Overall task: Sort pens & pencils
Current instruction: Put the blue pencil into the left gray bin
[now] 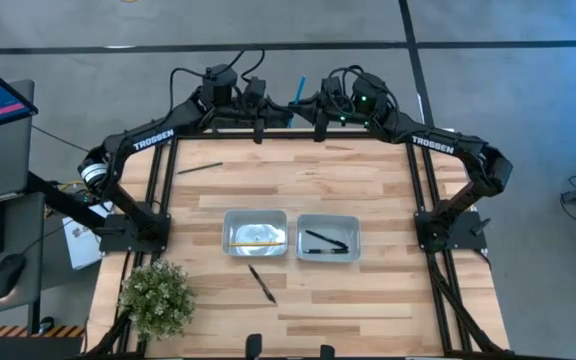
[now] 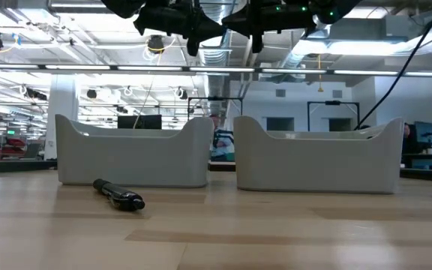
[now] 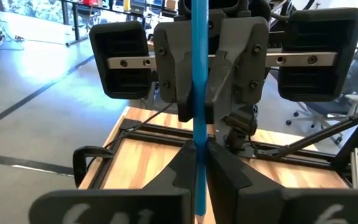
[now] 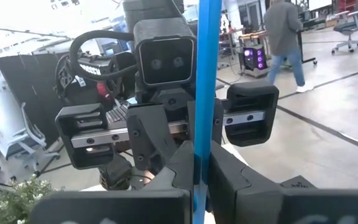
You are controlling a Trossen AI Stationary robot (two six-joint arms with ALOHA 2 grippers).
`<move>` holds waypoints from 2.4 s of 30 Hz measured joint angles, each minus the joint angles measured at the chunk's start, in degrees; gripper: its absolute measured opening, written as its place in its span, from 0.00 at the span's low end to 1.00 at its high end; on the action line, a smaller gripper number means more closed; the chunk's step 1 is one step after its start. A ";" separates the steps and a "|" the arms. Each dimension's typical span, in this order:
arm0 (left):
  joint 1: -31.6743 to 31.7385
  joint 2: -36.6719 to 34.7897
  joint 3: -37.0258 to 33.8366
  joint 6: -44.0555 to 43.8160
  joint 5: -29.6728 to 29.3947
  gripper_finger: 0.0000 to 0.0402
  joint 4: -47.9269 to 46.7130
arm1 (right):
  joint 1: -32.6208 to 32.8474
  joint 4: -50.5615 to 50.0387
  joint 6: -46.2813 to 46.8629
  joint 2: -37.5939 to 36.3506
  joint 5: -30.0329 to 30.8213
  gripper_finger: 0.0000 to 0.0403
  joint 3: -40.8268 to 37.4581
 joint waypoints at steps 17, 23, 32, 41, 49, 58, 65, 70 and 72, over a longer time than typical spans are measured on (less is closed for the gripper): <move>0.48 -0.13 0.00 1.34 8.10 0.24 -1.23 | 0.07 -2.60 0.17 0.02 0.41 0.11 0.02; 3.53 -5.53 0.07 4.96 13.05 0.26 -10.75 | -0.06 -7.04 0.09 0.04 1.71 0.11 0.02; 6.69 -15.99 0.04 12.91 5.30 0.26 -19.38 | 3.52 -14.23 1.61 0.05 1.12 0.11 0.00; 6.69 -18.77 0.04 15.40 -7.31 0.26 -26.87 | 9.59 -19.43 1.28 0.05 0.89 0.11 0.52; 6.69 -18.34 0.02 15.62 -11.74 0.26 -30.32 | 15.48 -39.26 -6.18 2.99 2.46 0.11 12.38; 6.67 -18.34 0.02 14.04 -18.42 0.26 -35.04 | 20.85 -50.41 -5.43 10.84 2.28 0.12 22.09; 7.16 -18.35 0.02 14.66 -27.93 0.26 -40.39 | 24.52 -52.47 -5.76 19.01 1.19 0.12 25.43; 7.56 -18.36 0.02 14.73 -32.49 0.26 -42.32 | 25.59 -54.16 -5.92 26.19 0.82 0.12 28.64; 7.58 -18.36 0.02 14.71 -32.74 0.26 -43.26 | 25.90 -54.68 -6.33 29.12 0.78 0.12 29.82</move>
